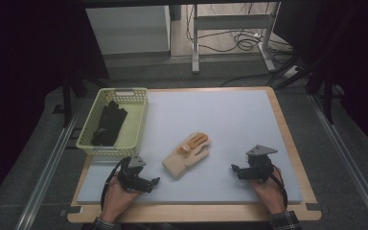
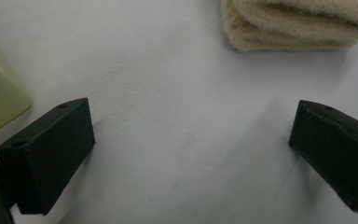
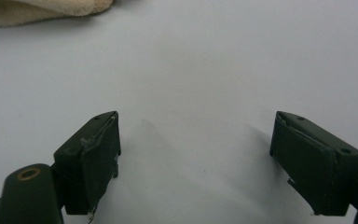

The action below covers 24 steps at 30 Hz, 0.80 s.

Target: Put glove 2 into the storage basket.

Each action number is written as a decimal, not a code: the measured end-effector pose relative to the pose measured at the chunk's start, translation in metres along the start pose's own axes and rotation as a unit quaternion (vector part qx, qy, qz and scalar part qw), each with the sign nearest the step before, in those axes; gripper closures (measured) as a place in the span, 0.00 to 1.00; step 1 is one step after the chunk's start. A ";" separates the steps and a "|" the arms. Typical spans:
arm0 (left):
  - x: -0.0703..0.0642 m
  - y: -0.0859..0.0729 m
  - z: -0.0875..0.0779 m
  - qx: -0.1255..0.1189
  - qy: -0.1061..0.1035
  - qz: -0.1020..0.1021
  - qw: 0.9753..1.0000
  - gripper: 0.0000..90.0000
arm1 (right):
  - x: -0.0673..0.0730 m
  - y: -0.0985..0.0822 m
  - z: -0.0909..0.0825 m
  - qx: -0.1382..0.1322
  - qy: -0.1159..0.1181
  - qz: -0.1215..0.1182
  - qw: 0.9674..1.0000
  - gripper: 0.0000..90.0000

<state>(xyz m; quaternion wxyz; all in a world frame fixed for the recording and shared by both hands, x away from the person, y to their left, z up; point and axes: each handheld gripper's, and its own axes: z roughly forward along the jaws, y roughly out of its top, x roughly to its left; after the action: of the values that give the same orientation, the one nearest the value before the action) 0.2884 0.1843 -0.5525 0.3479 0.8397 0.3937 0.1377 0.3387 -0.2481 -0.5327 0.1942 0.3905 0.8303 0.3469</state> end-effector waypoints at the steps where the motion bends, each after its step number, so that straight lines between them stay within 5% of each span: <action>1: 0.000 0.000 0.000 -0.001 0.000 -0.002 1.000 0.01 | 0.000 0.000 0.000 0.000 0.000 0.000 1.000 0.17; 5: -0.002 0.003 0.001 0.006 0.001 -0.008 1.000 0.00 | 0.000 0.000 0.000 0.000 -0.001 0.000 1.000 0.17; 9: -0.004 0.010 0.001 0.004 -0.027 -0.011 1.000 0.00 | 0.000 0.000 0.000 0.000 -0.001 0.000 1.000 0.17; 17: -0.018 0.043 0.007 0.020 -0.040 0.027 0.999 0.00 | 0.000 0.000 0.000 0.000 -0.001 0.000 1.000 0.17; 24: -0.020 0.074 0.015 0.028 -0.049 0.035 0.998 0.00 | 0.000 0.000 0.000 0.000 -0.001 0.000 1.000 0.17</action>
<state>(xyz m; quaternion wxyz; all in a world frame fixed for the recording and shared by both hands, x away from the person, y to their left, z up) 0.3249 0.1288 -0.5114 0.3380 0.8680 0.3504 0.0971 0.3385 -0.2480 -0.5328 0.1949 0.3908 0.8301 0.3467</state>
